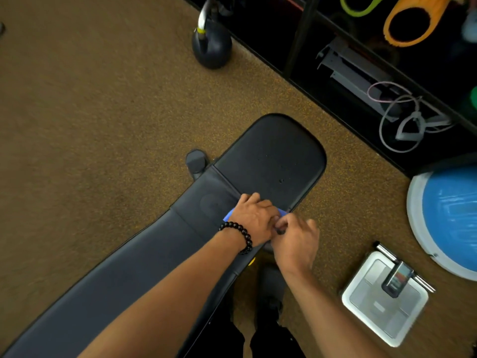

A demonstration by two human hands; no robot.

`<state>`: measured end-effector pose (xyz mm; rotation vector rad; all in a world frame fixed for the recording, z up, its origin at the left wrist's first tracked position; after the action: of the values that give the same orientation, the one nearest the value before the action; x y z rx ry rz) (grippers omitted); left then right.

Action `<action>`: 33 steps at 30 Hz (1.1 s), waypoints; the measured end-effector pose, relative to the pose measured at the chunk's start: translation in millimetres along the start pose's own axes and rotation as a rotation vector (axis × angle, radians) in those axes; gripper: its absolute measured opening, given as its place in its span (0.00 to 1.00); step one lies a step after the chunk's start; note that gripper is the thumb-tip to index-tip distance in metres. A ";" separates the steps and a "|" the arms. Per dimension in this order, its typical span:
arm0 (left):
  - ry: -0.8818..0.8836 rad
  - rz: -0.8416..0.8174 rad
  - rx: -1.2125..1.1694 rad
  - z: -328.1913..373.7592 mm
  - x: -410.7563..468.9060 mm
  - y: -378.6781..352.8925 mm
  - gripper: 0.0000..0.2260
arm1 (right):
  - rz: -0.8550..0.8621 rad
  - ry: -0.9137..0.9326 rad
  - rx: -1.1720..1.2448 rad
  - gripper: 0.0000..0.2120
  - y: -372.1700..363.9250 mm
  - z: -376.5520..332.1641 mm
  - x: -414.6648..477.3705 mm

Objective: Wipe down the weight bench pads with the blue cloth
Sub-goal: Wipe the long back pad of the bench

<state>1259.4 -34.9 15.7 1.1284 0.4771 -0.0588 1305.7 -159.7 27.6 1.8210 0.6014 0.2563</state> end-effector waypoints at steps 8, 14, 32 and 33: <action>0.017 0.154 0.231 -67.3 2.9 27.8 0.16 | -0.086 0.061 -0.112 0.09 -2.7 -5.5 23.2; 0.421 0.239 0.057 -114.3 21.2 65.0 0.11 | -0.153 0.037 -0.031 0.09 1.6 -15.2 36.8; 0.600 -0.117 -1.711 -18.2 -17.7 30.1 0.32 | -0.982 -0.344 1.206 0.18 46.3 4.8 42.7; 0.545 -0.163 -1.672 -17.5 -19.6 30.7 0.28 | -1.046 -0.310 1.179 0.18 51.9 6.6 41.8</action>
<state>1244.6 -9.9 43.7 -0.5715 0.8312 0.4512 1358.2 -155.1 68.9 2.2033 1.5619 -1.3018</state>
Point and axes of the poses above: each hand's wrist, its own x-axis towards the middle knuckle, its own y-axis out of the back of the hand, z = x × y, the point moved 2 cm from there along x, towards the middle knuckle, and after that the axes turned 2 degrees about y, right-handed, at the moved point
